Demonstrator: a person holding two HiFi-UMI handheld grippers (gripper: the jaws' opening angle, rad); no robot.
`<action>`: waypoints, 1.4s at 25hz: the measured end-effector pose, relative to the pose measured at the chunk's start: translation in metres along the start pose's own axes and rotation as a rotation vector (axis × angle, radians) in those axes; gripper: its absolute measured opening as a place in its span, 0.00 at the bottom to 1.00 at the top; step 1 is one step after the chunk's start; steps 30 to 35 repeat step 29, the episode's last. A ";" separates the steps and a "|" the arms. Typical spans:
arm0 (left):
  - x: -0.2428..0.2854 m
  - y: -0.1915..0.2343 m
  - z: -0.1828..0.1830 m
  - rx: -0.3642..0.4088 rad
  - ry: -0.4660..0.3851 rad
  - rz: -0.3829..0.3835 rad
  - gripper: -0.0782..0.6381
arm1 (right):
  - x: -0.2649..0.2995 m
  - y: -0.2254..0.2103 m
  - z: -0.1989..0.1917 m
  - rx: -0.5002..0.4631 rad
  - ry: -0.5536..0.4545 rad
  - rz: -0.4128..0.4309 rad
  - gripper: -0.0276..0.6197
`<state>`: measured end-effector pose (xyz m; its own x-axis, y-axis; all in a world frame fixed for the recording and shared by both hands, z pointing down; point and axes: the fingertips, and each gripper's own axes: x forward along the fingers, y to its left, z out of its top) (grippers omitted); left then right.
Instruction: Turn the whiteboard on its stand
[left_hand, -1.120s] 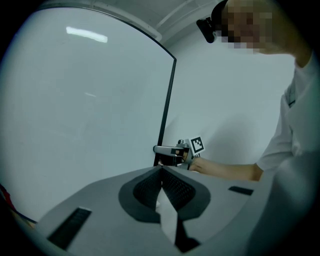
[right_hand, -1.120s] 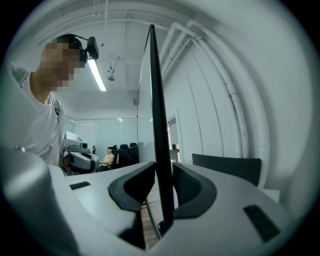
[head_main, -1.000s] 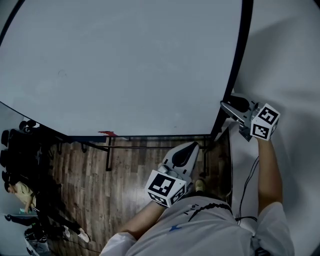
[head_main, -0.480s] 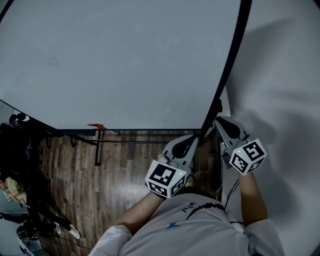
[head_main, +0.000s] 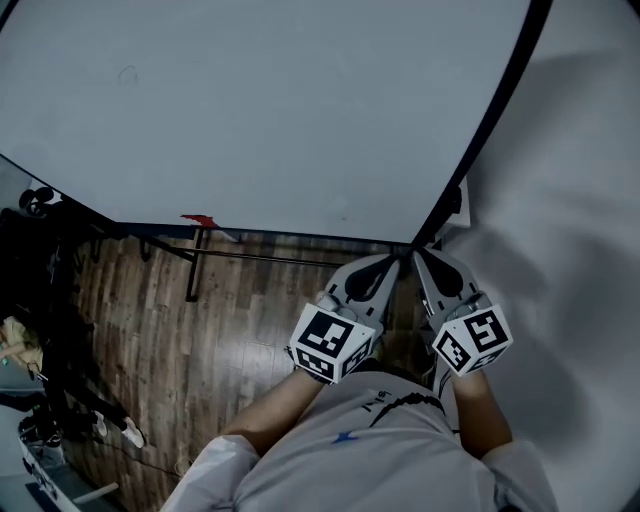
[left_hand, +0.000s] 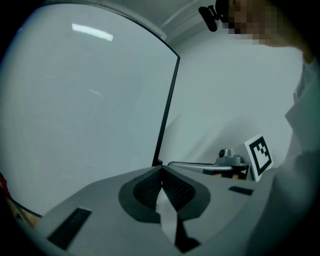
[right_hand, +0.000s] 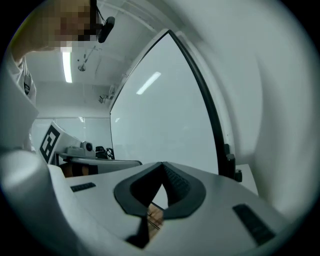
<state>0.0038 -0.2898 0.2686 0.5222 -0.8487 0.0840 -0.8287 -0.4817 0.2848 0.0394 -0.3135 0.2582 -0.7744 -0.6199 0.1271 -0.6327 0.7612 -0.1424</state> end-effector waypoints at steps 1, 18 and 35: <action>-0.002 0.000 0.001 0.000 -0.002 0.004 0.12 | 0.000 0.003 -0.001 -0.006 0.004 0.000 0.06; -0.013 0.016 0.011 -0.005 -0.027 0.045 0.12 | 0.025 0.021 0.000 -0.047 0.012 0.063 0.06; 0.001 0.015 0.012 -0.009 -0.023 0.056 0.12 | 0.027 0.006 0.005 -0.051 0.011 0.078 0.06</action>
